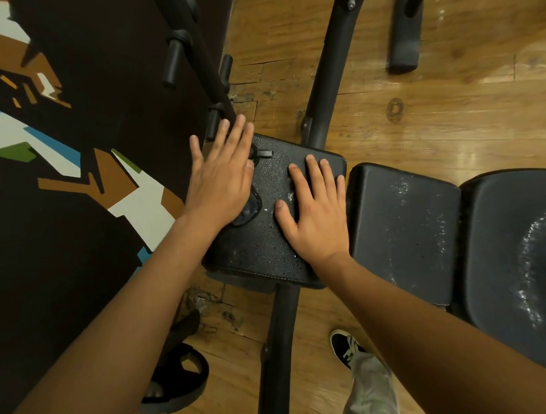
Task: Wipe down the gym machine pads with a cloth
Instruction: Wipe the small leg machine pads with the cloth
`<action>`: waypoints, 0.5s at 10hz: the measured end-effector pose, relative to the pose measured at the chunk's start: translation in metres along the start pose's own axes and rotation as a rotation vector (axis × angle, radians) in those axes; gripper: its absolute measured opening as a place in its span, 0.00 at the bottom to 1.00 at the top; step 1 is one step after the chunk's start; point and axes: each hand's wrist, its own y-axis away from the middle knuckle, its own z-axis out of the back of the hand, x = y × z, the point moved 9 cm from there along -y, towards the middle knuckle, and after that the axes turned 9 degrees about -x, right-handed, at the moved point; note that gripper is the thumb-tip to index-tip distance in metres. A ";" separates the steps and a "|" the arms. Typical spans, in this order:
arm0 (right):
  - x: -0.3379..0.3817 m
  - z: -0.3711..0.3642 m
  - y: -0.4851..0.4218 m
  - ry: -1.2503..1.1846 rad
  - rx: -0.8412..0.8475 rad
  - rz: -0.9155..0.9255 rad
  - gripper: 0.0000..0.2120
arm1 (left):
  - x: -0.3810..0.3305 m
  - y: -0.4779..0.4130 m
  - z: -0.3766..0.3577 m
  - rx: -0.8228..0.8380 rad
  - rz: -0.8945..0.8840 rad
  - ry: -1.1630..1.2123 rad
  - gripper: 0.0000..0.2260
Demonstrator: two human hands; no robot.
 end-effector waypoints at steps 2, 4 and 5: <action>0.000 0.001 0.000 -0.016 -0.008 -0.006 0.31 | -0.002 0.062 -0.001 -0.016 0.005 0.023 0.26; -0.001 0.000 0.001 -0.019 -0.017 -0.001 0.31 | -0.003 0.046 -0.003 -0.011 -0.021 -0.012 0.26; -0.001 0.000 0.001 -0.019 -0.022 -0.002 0.31 | -0.006 0.023 -0.001 -0.020 -0.010 -0.040 0.26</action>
